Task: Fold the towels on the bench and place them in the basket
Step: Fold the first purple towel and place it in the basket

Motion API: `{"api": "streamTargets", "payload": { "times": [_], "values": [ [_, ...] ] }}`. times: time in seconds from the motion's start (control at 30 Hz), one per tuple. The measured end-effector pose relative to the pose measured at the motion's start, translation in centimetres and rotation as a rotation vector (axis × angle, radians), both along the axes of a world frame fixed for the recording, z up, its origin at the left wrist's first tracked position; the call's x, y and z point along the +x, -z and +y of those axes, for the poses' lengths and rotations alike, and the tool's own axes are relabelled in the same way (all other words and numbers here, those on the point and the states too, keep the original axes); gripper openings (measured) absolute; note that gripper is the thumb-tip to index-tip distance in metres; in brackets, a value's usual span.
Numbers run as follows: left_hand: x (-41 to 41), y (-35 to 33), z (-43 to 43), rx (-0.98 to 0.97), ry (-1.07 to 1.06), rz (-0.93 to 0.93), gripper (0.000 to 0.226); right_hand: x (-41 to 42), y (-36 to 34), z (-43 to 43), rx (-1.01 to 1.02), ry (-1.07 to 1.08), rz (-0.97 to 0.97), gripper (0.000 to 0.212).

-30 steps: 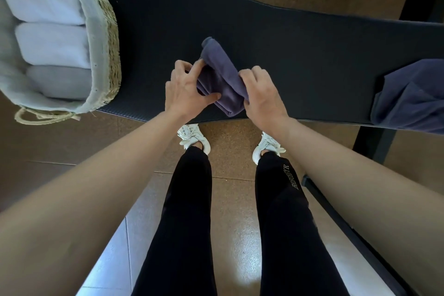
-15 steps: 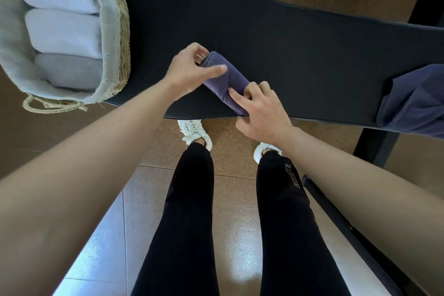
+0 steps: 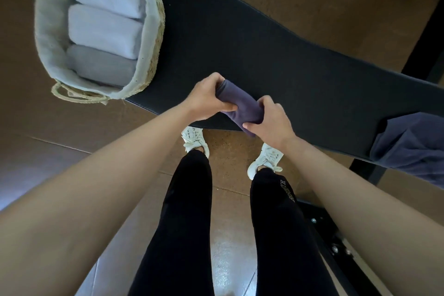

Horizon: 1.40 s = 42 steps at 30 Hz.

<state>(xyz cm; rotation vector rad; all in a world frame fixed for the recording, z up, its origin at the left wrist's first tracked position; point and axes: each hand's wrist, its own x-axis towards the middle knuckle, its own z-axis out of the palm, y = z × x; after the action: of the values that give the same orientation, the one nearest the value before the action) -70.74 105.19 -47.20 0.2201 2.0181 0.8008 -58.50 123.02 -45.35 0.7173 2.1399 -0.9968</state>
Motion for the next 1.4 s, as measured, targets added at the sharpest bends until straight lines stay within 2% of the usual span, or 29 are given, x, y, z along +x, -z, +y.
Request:
{"api": "streamTargets", "payload": {
  "times": [0.1, 0.3, 0.4, 0.57, 0.7, 0.77, 0.83, 0.9, 1.03, 1.23, 1.4],
  "values": [
    [-0.4, -2.5, -3.4, 0.112, -0.211, -0.032, 0.051, -2.4, -2.3, -1.5, -0.163, 0.010, 0.005, 0.050],
    [-2.9, -7.6, -13.1, 0.261, -0.509, -0.057, 0.037, -7.8, -6.5, -7.6, -0.355, -0.128, 0.130, 0.062],
    [-5.1, -9.4, -17.8, 0.250, -0.562, -0.012, 0.034, -10.7, -7.9, -11.6, -0.393, -0.201, 0.193, 0.068],
    [-8.7, -10.3, -22.9, 0.226, -0.610, 0.093, 0.037, -15.1, -8.2, -16.2, -0.390, -0.207, 0.225, 0.074],
    [-11.3, -8.8, -25.6, 0.155, -0.618, 0.195, 0.049, -18.8, -7.6, -19.0, -0.314, -0.287, 0.297, 0.067],
    [-12.5, -8.2, -26.7, 0.091, -0.504, 0.259, 0.062, -20.2, -6.8, -20.4, -0.289, -0.345, 0.300, 0.064],
    [-13.5, -7.7, -27.8, -0.032, -0.289, 0.321, 0.069, -21.4, -5.7, -21.6, -0.280, -0.426, 0.265, 0.065],
    [-14.3, -6.9, -28.4, -0.154, -0.070, 0.362, 0.064, -22.2, -4.5, -22.1, -0.235, -0.533, 0.238, 0.065],
    [-15.1, -5.3, -29.0, -0.263, 0.273, 0.480, 0.047, -23.0, -3.0, -22.1, -0.175, -0.708, 0.179, 0.065],
    [-17.7, -5.1, -28.6, -0.277, 0.496, 0.546, 0.052, -23.4, -2.1, -22.7, -0.084, -0.842, 0.164, 0.063],
    [-20.1, -4.9, -27.8, -0.390, 0.739, 0.582, 0.060, -23.4, -1.7, -23.4, 0.025, -0.903, 0.231, 0.059]
  ]
}}
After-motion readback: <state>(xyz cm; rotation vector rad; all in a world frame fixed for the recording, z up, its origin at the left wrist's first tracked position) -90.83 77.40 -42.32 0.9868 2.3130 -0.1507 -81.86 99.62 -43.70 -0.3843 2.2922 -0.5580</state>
